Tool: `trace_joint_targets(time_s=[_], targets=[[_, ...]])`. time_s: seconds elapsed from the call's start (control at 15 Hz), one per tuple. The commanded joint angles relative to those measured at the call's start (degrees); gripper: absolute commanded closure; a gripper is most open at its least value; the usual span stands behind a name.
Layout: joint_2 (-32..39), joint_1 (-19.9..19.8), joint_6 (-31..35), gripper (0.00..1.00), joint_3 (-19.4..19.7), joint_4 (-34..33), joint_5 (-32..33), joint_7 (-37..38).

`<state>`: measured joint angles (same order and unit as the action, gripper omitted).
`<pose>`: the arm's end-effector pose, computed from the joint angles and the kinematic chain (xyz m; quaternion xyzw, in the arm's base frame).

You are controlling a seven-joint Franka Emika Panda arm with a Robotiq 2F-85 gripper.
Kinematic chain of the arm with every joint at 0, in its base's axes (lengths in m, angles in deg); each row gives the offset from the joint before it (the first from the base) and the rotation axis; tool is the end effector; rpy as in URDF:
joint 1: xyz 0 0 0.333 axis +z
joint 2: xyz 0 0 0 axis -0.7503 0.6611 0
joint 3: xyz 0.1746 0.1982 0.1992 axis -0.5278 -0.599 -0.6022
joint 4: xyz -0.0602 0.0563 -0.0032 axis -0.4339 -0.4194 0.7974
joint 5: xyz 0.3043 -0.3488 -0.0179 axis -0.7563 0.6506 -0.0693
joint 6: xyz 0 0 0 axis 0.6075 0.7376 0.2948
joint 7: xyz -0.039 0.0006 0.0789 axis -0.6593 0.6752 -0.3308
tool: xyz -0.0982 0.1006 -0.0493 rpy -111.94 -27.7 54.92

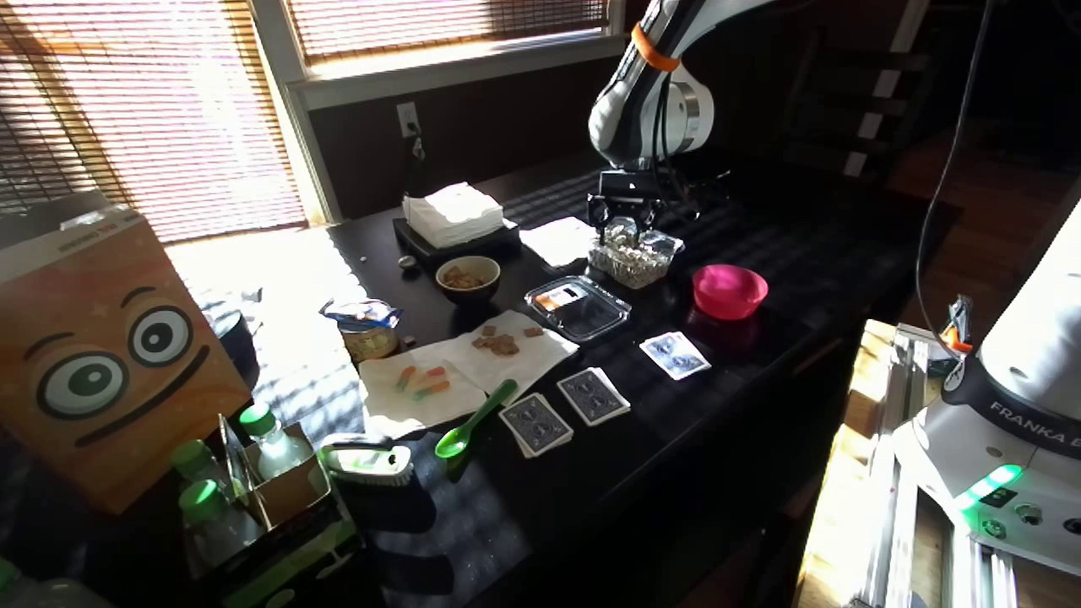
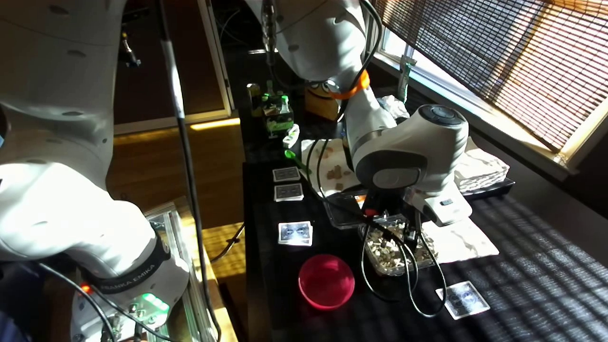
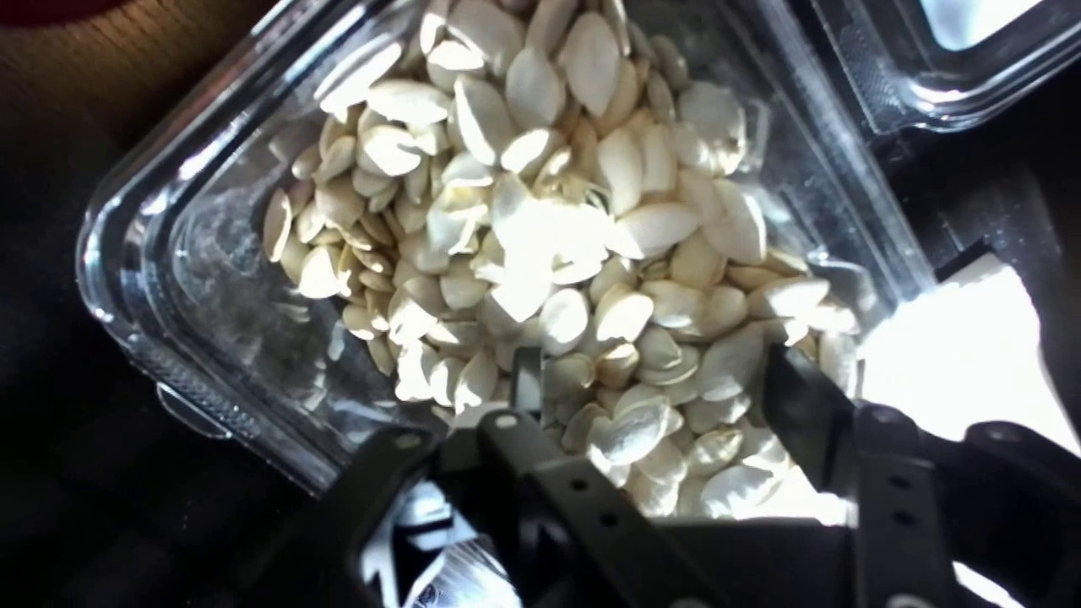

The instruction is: Put some of the contents in the bowl on the lid and then after pour the contents on the lid in the bowl

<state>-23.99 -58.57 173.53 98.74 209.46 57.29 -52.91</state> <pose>0.5800 -0.2427 0.0897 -0.8764 0.4777 -0.0615 0.0042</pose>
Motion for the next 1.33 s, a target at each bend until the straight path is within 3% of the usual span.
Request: trace_joint_targets(time_s=[0.0, 0.07, 0.2, 0.47, 0.6, 0.8, 0.87, 0.93, 1.07, 1.27], targets=[[1.50, 0.48, -0.27, 0.41, 0.32, -1.56, -1.38, 0.24], [1.54, 0.34, -0.37, 0.40, 0.18, -1.64, -1.51, 0.09], [1.58, 0.16, -0.49, 0.54, -0.05, -1.79, -1.71, -0.13], [1.63, -0.03, -0.53, 0.72, -0.40, -2.28, -2.07, -0.35], [1.61, -0.04, -0.53, 0.67, -0.35, -2.30, -2.06, -0.38], [1.25, -0.20, -0.53, 0.67, -0.43, -2.09, -1.94, -0.95], [1.12, -0.34, -0.57, 0.84, -0.56, -2.02, -2.03, -1.19], [1.08, -0.36, -0.58, 0.92, -0.57, -2.00, -2.02, -1.26], [1.05, -0.40, -0.58, 0.98, -0.59, -1.98, -2.06, -1.32], [0.93, -0.39, -0.55, 0.98, -0.58, -2.03, -2.01, -1.35]])
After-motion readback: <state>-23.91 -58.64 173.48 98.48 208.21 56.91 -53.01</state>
